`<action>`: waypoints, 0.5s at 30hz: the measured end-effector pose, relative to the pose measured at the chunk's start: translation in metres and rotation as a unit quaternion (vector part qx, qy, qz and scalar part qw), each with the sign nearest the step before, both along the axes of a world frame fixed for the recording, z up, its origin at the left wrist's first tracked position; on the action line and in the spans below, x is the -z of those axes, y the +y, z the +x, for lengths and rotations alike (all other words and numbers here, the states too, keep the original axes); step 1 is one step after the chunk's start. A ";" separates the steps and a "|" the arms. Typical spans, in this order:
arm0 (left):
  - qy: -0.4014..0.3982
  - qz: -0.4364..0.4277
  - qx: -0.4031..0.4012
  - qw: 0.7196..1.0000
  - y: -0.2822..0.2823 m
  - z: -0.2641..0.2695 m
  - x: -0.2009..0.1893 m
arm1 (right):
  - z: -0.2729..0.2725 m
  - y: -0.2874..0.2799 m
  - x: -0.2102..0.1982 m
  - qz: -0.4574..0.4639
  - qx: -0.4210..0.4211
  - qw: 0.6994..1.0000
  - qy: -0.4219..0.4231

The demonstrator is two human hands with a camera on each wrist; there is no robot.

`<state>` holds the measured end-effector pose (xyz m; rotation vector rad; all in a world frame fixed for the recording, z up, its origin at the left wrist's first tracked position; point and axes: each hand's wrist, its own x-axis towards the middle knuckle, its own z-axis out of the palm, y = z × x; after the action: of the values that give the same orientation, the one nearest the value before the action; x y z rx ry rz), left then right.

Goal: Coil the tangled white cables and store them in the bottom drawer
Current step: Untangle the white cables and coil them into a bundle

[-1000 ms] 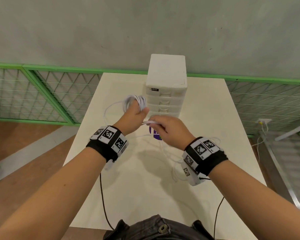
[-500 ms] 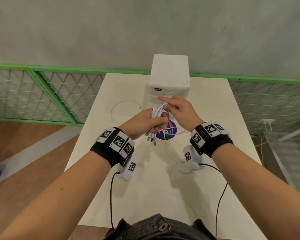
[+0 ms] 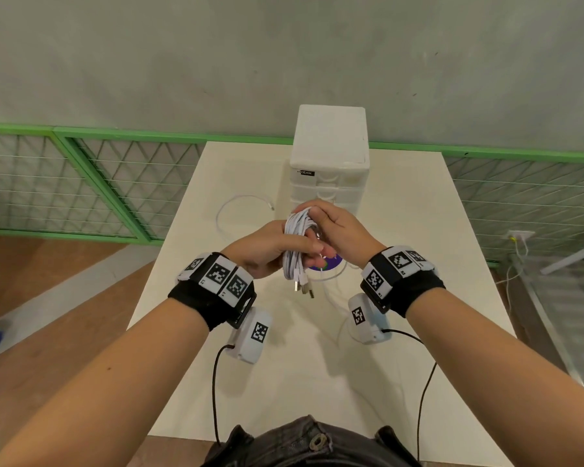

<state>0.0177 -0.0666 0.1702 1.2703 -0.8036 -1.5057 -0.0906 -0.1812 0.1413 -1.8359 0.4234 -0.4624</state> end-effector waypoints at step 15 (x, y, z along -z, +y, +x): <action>0.095 -0.120 -0.123 0.980 -0.008 0.014 -0.026 | -0.014 0.003 0.047 -0.019 0.074 0.986 0.147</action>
<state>0.0315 -0.0749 0.1966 0.9909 -0.6536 -1.2665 -0.1049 -0.1779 0.0945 -1.9236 0.7601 -0.2998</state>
